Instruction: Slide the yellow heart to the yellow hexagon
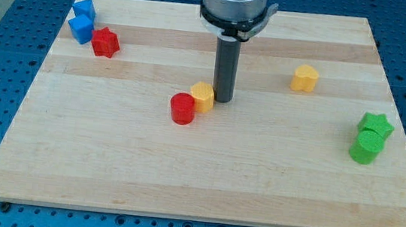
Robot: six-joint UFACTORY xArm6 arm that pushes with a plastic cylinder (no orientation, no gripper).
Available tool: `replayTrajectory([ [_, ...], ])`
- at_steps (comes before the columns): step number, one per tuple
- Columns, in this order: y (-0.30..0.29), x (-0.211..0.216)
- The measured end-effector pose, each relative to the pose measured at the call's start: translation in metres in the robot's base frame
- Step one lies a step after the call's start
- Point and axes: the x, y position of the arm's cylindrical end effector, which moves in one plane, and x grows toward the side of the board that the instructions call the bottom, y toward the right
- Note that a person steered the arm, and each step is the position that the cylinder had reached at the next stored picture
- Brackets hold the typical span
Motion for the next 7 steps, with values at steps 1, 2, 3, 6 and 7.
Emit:
replayTrajectory([
  [1, 0.015, -0.005],
  [2, 0.062, -0.006],
  [3, 0.114, -0.006],
  [6, 0.159, -0.022],
  [7, 0.166, -0.034],
])
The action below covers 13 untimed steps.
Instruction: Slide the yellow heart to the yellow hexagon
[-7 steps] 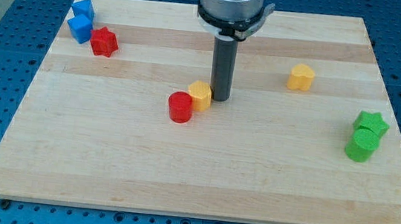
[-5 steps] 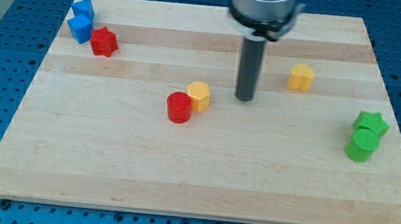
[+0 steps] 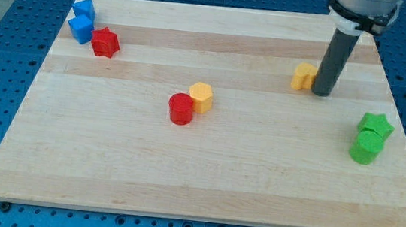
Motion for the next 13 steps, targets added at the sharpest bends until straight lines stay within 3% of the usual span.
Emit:
replayTrajectory([
  [1, 0.000, 0.000],
  [3, -0.015, -0.056],
  [4, -0.015, -0.059],
  [6, -0.015, -0.059],
  [7, -0.050, -0.048],
  [10, -0.024, -0.051],
  [13, -0.104, -0.016],
])
